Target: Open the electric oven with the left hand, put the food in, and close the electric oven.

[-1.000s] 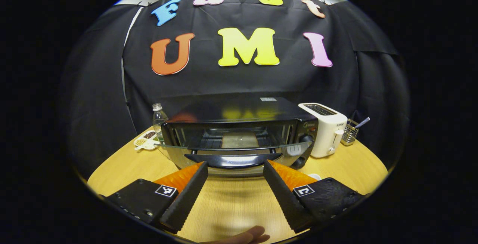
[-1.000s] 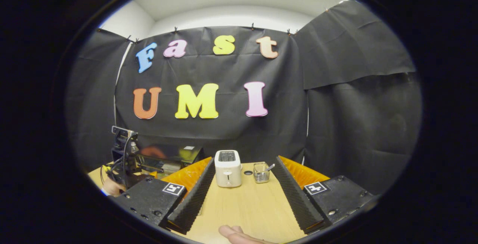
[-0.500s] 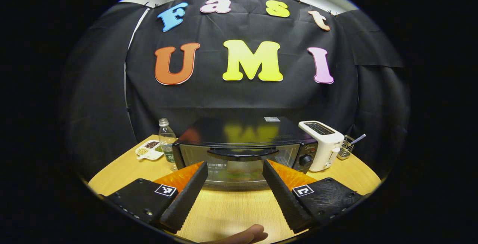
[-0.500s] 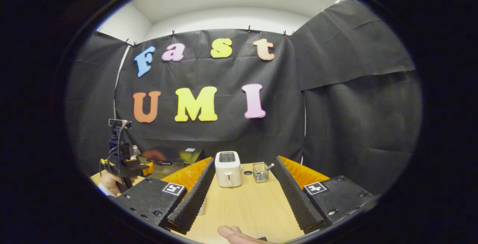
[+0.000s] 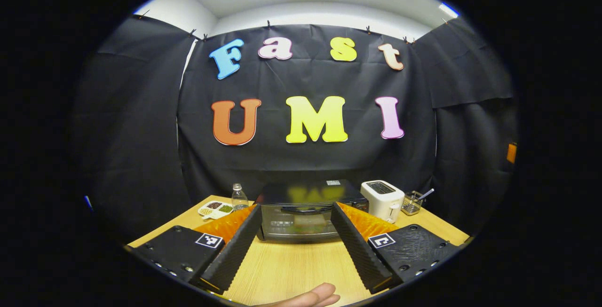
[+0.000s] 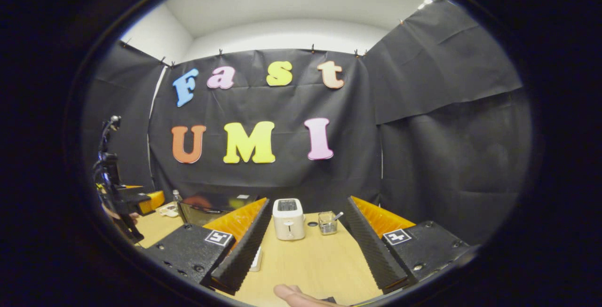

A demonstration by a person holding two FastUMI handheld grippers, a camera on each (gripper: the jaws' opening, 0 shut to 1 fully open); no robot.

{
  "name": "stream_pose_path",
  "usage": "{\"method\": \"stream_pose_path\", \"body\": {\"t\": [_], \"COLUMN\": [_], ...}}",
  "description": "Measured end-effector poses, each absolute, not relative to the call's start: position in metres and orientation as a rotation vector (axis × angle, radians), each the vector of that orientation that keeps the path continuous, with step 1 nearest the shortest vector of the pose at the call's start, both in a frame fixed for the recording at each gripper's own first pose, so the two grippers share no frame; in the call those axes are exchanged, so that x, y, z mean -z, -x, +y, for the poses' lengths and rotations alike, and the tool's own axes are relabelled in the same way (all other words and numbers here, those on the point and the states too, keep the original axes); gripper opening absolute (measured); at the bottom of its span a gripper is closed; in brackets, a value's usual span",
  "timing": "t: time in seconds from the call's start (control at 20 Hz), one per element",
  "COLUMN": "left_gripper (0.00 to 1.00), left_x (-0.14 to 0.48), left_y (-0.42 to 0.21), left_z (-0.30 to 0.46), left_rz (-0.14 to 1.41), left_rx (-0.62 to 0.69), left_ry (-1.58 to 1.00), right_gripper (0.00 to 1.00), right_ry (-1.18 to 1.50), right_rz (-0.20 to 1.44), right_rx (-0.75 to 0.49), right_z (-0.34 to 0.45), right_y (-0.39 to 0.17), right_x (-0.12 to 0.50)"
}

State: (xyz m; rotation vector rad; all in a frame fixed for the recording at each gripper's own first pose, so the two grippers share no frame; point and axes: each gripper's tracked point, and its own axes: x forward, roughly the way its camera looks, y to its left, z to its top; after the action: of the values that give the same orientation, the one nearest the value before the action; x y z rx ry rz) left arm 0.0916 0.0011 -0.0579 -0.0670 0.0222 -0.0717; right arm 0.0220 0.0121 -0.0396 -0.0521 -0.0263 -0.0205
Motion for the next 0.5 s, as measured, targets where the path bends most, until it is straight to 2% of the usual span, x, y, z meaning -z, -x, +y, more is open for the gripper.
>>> {"method": "stream_pose_path", "body": {"t": [0.05, 0.1, 0.15, 0.2, 0.35, 0.4, 0.45, 0.5], "left_gripper": [0.96, 0.96, 0.96, 0.96, 0.96, 0.87, 0.96, 0.96], "left_x": [0.049, 0.041, 0.037, 0.032, 0.025, 0.025, 0.028, 0.028], "left_y": [-0.076, -0.061, -0.047, -0.032, 0.012, 0.025, 0.039, 0.049], "left_z": [0.005, 0.010, 0.014, 0.016, 0.012, 0.013, 0.016, 0.022], "left_rz": [0.005, -0.012, -0.025, -0.042, -0.089, -0.096, -0.097, -0.105], "left_rx": [0.063, 0.047, 0.034, 0.028, 0.051, 0.056, 0.053, 0.037], "left_ry": [0.064, 0.059, 0.055, 0.052, 0.070, 0.086, 0.102, 0.112], "right_gripper": [0.92, 1.00, 1.00, 0.92, 0.92, 0.92, 0.92, 0.92], "right_ry": [0.054, 0.060, 0.066, 0.064, 0.056, 0.056, 0.057, 0.060], "right_rz": [-0.031, -0.041, -0.042, -0.044, -0.054, -0.057, -0.062, -0.073], "right_rx": [0.027, 0.018, 0.012, 0.006, -0.018, -0.017, -0.015, -0.016], "right_z": [0.012, 0.014, 0.019, 0.020, 0.027, 0.027, 0.026, 0.026], "right_y": [-0.018, -0.014, -0.008, -0.003, 0.018, 0.026, 0.034, 0.042], "right_x": [0.041, 0.041, 0.042, 0.046, 0.049, 0.049, 0.049, 0.047]}}
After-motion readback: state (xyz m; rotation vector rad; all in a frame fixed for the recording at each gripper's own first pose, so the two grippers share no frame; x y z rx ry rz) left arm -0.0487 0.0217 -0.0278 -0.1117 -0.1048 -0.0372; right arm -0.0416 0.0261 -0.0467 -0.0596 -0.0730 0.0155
